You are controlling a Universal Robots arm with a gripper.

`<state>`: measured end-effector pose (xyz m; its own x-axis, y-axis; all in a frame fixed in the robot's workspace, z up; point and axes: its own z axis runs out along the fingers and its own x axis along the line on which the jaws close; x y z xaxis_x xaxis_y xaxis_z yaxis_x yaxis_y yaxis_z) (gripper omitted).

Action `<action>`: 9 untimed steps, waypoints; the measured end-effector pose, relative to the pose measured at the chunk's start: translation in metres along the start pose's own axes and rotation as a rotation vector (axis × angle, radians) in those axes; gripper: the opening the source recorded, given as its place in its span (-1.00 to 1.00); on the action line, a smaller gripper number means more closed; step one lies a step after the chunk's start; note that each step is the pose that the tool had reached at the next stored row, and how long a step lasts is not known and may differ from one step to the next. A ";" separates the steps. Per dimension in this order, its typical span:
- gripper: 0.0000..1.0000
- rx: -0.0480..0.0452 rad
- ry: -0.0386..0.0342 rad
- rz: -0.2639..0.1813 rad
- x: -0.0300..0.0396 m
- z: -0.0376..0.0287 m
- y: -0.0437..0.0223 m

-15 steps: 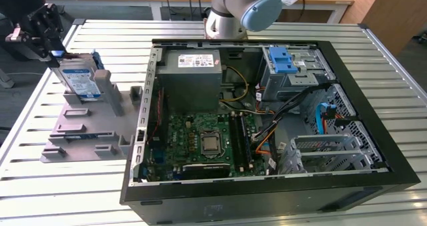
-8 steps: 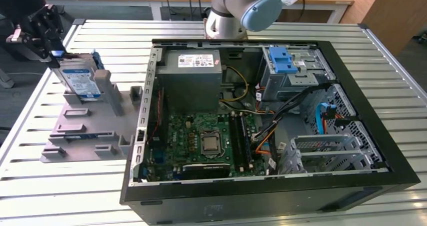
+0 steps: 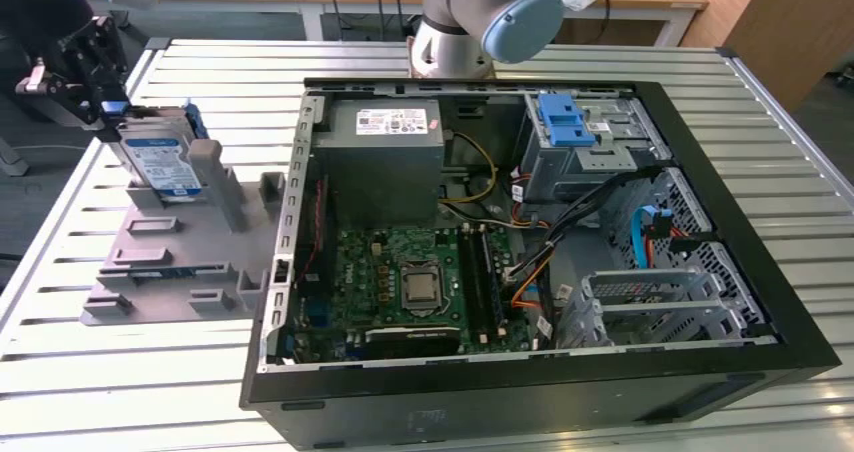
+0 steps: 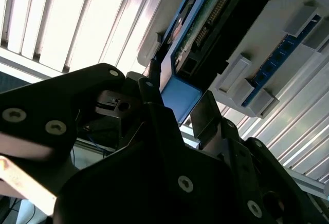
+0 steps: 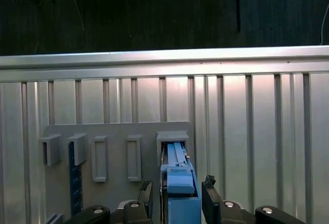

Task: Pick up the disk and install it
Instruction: 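Pick up the disk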

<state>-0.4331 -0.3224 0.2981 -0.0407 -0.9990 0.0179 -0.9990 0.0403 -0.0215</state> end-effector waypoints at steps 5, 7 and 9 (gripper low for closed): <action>0.01 0.0000 0.0000 0.000 -0.0001 0.0058 0.0001; 0.01 -0.0001 0.0001 0.000 -0.0001 0.0066 0.0001; 0.01 -0.0002 0.0002 0.000 -0.0001 0.0072 0.0002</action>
<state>-0.4331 -0.3224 0.2909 -0.0407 -0.9990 0.0181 -0.9990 0.0403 -0.0213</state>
